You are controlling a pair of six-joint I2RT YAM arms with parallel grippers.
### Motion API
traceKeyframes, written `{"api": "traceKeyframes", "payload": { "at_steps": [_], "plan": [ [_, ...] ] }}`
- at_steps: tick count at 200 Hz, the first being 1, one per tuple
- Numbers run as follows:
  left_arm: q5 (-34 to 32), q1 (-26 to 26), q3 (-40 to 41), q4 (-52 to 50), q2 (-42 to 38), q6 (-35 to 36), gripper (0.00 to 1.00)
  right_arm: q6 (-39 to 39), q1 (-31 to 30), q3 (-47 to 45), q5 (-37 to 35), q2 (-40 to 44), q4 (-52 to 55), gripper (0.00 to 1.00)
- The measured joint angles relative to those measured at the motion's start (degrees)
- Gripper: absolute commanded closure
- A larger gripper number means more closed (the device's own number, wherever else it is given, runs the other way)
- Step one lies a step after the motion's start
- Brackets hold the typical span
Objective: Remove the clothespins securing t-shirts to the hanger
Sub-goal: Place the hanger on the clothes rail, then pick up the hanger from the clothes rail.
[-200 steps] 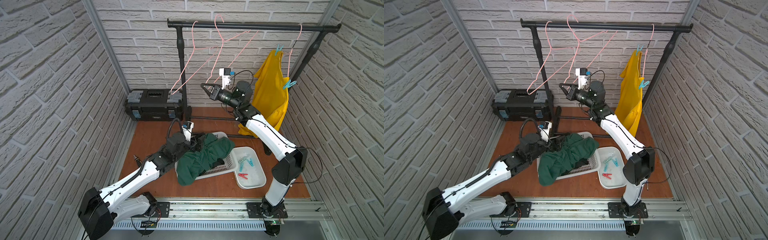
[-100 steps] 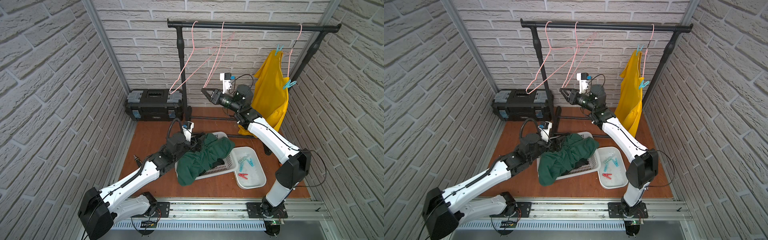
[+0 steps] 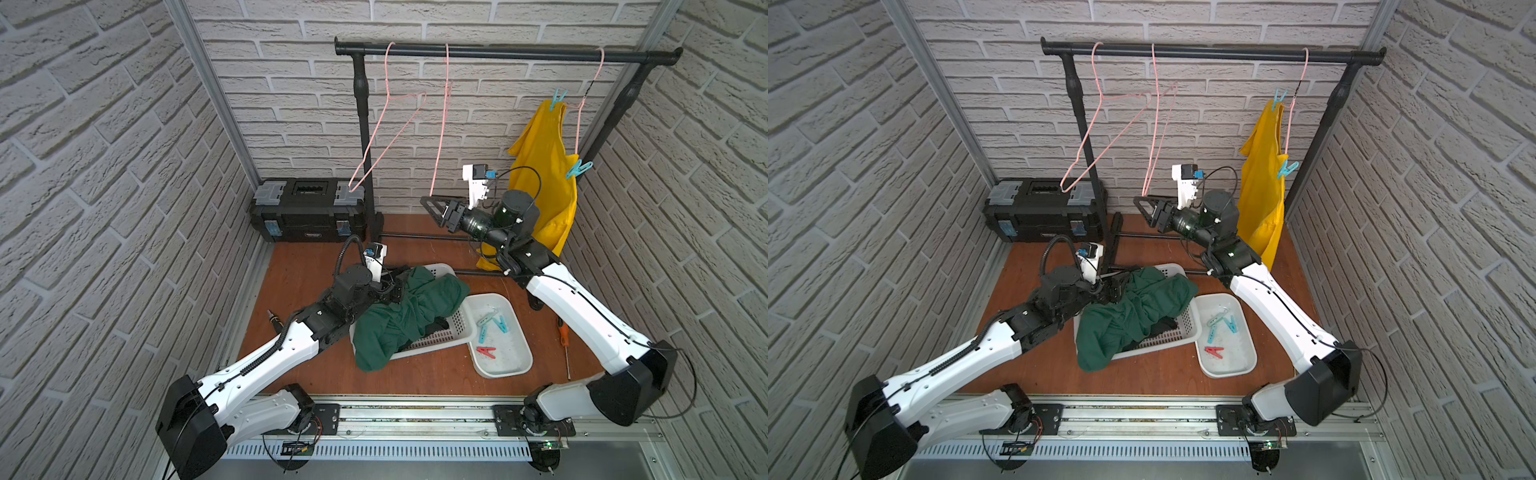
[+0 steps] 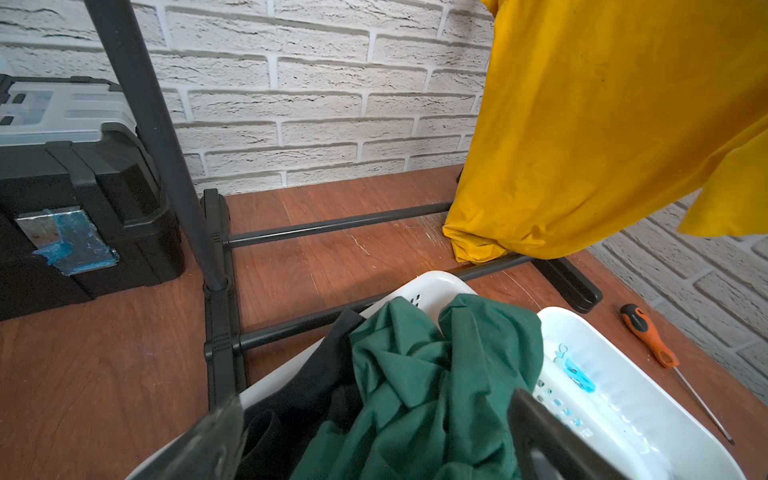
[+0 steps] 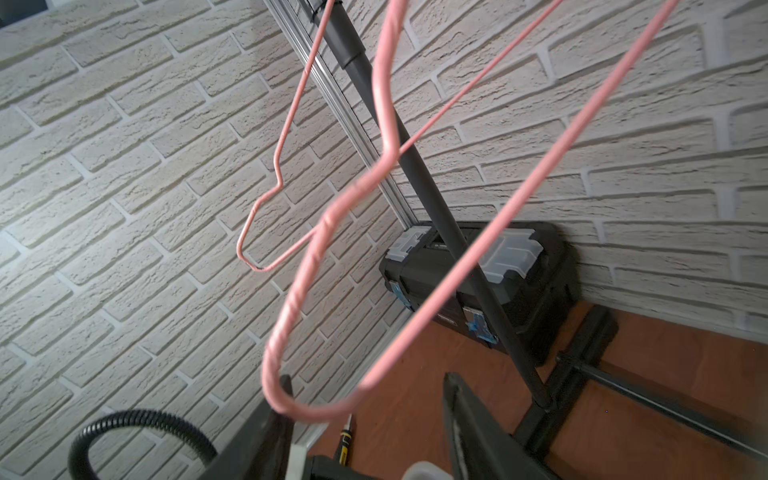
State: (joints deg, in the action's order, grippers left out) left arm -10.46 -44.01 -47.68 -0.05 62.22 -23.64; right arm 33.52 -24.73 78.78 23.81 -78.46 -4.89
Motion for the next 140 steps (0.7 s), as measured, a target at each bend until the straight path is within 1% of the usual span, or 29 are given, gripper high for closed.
{"api": "traceKeyframes", "payload": {
  "at_steps": [29,62,72,94,107,140],
  "plan": [
    [-0.1,-0.5,-2.7,-0.7,0.5,0.0,0.02,-3.8,0.0,-9.0,-2.3,8.9,4.1,0.33],
    [-0.2,-2.5,-6.4,-1.2,2.6,1.4,0.02,-7.8,0.0,-17.2,-5.1,17.9,8.6,0.3],
    [-0.5,-3.5,-6.7,-1.0,2.8,2.1,0.02,-8.8,0.0,-19.1,-5.8,19.8,9.8,0.26],
    [-1.4,-5.6,-6.7,-0.7,3.3,3.6,0.02,-10.6,0.0,-23.9,-6.9,23.5,12.2,0.23],
    [-1.7,-6.4,-7.1,-0.5,4.2,4.3,0.02,-11.5,0.0,-27.0,-7.6,25.4,13.4,0.2],
    [-2.4,-8.0,-11.1,-0.1,7.8,6.2,0.02,-13.4,0.0,-36.0,-9.3,29.9,15.0,0.18]
  ]
}}
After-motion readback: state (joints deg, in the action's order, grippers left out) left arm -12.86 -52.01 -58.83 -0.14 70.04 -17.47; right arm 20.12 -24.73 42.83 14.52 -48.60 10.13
